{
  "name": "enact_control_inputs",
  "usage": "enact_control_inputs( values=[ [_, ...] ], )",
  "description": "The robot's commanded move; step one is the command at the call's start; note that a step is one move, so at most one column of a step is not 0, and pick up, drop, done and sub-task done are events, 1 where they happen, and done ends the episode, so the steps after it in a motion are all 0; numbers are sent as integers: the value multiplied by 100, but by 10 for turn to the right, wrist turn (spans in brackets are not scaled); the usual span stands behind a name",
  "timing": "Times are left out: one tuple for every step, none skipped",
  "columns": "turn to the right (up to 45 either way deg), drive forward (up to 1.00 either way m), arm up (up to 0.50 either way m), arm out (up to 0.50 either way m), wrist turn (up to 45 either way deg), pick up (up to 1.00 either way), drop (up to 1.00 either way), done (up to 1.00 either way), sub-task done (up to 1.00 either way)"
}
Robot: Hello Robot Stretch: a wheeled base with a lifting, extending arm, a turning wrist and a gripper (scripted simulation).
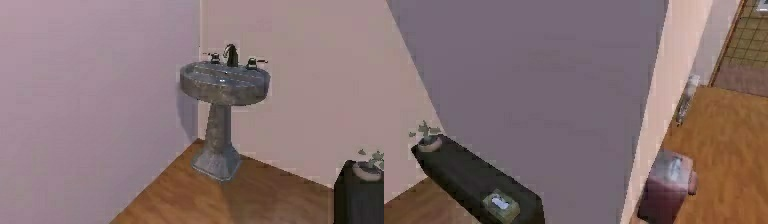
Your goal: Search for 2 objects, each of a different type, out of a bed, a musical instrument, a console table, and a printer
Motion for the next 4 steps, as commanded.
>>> enact_control_inputs(
  values=[
    [450,0,0,0,0,0,0,0,0],
    [90,0,0,0,0,0,0,0,0],
    [0,0,0,0,0,0,0,0,100],
    [450,0,0,0,0,0,0,0,0]
  ],
)
